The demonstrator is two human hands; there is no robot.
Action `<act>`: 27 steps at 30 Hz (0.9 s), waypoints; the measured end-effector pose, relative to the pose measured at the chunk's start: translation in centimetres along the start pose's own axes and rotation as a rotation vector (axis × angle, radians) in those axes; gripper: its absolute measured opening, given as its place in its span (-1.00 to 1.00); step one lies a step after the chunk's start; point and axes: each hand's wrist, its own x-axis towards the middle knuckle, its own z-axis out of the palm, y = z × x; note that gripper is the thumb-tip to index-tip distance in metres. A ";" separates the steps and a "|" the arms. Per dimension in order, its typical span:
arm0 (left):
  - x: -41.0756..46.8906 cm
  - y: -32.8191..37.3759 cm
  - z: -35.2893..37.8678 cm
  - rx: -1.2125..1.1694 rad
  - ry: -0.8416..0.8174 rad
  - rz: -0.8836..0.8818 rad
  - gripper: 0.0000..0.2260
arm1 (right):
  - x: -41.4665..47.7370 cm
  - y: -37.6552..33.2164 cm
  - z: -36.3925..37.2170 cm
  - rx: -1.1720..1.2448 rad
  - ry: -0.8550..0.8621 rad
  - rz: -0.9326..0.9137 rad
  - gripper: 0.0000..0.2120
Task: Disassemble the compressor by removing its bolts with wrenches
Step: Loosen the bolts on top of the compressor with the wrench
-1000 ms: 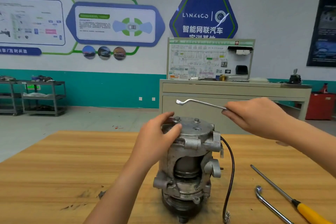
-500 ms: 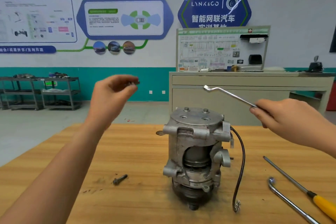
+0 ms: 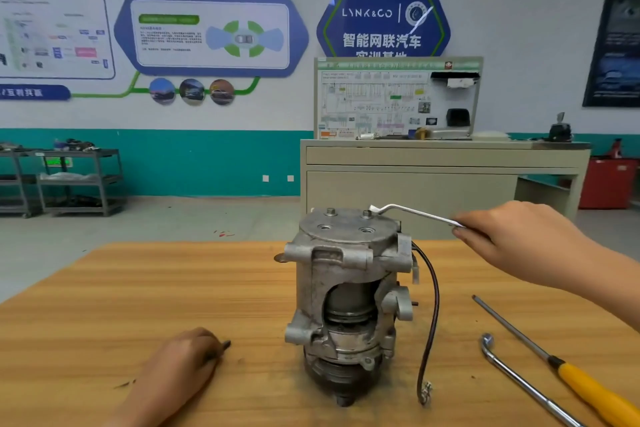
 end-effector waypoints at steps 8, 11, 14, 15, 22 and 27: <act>-1.9 3.1 -3.0 -0.276 0.075 -0.179 -0.72 | 1.4 -0.2 -1.5 -0.104 -0.025 -0.103 -0.64; -1.1 8.4 -6.9 -0.638 0.322 -0.201 -0.74 | 1.9 -0.3 -2.2 -0.147 -0.064 -0.174 -0.64; 0.9 14.8 -11.7 -1.122 0.325 -0.233 -0.81 | 3.0 -0.4 -2.8 -0.285 -0.103 -0.222 -0.67; 1.5 16.9 -13.0 -1.204 0.292 -0.180 -0.67 | 3.2 -0.4 -3.0 -0.313 -0.113 -0.221 -0.68; 2.8 21.3 -13.7 -1.075 0.347 -0.119 -0.52 | 1.3 -1.0 -2.9 -0.263 -0.106 -0.228 -0.66; 3.2 21.9 -12.9 -0.932 0.500 -0.102 -0.59 | 1.5 -0.2 -2.5 -0.168 0.028 -0.218 -0.17</act>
